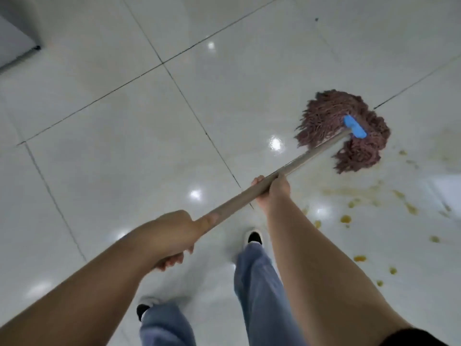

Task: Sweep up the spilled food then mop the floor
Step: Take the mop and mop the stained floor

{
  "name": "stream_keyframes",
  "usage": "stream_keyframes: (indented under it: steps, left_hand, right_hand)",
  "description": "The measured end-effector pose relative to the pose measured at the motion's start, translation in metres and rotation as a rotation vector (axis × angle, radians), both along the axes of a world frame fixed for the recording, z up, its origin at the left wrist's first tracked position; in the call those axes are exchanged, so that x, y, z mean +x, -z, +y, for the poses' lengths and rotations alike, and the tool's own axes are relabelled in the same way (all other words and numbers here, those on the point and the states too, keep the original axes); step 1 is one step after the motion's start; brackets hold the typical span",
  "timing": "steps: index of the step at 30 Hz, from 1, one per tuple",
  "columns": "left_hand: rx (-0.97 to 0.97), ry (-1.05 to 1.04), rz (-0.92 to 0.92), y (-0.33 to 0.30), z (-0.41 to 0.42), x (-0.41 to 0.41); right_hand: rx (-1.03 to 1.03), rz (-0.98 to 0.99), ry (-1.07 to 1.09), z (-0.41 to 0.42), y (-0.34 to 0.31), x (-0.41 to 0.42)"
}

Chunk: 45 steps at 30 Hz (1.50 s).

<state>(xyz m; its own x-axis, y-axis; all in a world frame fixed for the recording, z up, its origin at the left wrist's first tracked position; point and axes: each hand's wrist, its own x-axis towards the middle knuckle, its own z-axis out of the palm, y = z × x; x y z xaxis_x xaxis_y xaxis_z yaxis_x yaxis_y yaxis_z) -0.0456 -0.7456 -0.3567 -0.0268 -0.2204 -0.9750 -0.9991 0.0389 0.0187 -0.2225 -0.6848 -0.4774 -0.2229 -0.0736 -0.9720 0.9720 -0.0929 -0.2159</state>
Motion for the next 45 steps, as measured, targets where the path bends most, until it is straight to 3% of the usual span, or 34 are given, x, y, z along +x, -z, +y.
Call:
stream_keyframes:
  steps: [6, 12, 17, 22, 27, 31, 35, 39, 45]
  left_hand:
    - [-0.064, 0.002, 0.206, 0.045, 0.049, -0.180]
    - [-0.044, -0.013, 0.225, 0.055, 0.088, -0.190]
    - [-0.096, 0.018, 0.178, 0.052, 0.103, -0.108]
    - [-0.023, -0.040, 0.104, 0.034, 0.092, 0.025]
    - [0.038, -0.048, -0.016, 0.009, 0.092, 0.251]
    - [0.108, -0.116, -0.148, -0.033, 0.092, 0.433]
    - [0.096, -0.155, -0.268, -0.083, 0.096, 0.558]
    - [0.054, -0.115, -0.313, -0.101, 0.095, 0.586]
    - [-0.049, 0.038, -0.244, -0.110, 0.082, 0.518]
  right_hand:
    - [0.051, 0.179, -0.134, 0.040, 0.005, -0.146]
    - [0.150, 0.125, -0.214, 0.067, 0.019, -0.173]
    - [0.159, 0.022, -0.179, 0.076, 0.021, -0.106]
    - [0.105, 0.056, -0.121, 0.070, 0.008, 0.030]
    - [0.060, -0.044, -0.170, 0.075, -0.001, 0.252]
    - [0.049, -0.157, -0.343, 0.086, -0.025, 0.439]
    - [0.003, -0.339, -0.415, 0.096, -0.063, 0.564]
    - [-0.025, -0.425, -0.389, 0.093, -0.079, 0.591]
    - [-0.103, -0.359, -0.320, 0.087, -0.079, 0.538]
